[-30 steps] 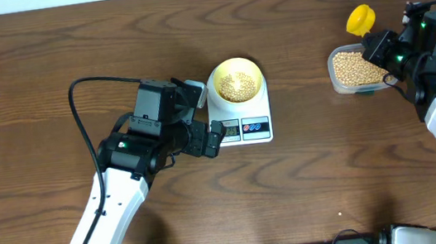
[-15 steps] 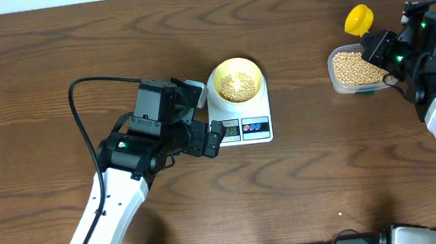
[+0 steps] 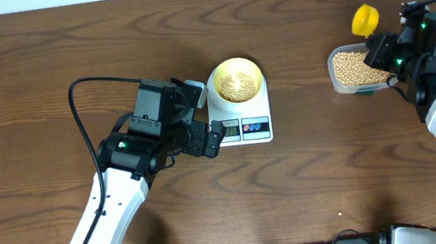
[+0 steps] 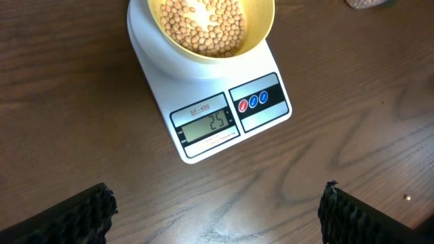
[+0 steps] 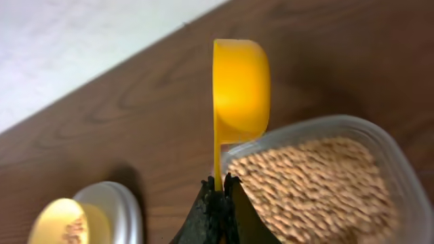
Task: Scoop item into bowl and weigh 50g on scale
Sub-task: 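Lower the scoop into the soybeans and drag it to fill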
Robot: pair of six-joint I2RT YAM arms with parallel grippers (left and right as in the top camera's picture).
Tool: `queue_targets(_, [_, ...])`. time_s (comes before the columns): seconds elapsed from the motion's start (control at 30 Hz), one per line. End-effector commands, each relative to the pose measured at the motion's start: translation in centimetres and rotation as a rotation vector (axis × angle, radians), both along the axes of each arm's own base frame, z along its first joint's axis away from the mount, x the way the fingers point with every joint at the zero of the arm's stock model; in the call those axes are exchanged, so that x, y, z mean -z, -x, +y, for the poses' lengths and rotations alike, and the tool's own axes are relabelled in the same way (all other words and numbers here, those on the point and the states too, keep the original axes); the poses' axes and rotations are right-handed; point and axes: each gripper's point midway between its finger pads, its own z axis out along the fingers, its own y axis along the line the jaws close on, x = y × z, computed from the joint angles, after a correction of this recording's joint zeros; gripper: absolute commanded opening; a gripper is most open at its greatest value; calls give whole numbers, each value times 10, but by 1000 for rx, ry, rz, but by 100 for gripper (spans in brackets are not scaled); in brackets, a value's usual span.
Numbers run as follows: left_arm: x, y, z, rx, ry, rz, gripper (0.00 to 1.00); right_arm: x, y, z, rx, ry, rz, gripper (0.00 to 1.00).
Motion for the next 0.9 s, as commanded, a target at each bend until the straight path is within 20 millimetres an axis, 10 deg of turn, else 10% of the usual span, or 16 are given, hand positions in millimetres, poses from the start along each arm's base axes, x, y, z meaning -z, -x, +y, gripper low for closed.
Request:
queue_targets(0.0, [0,-2,2,2,-13,-10,98,3,12,-8,22,55,50,1])
queue_targets(0.5, [0,-2,2,1,-13,-10,98,50,63,-29,48,218,338,1])
queue_targets(0.87, [0,-2,2,1,-13,-10,98,54,60,-24,-8,285,339,1])
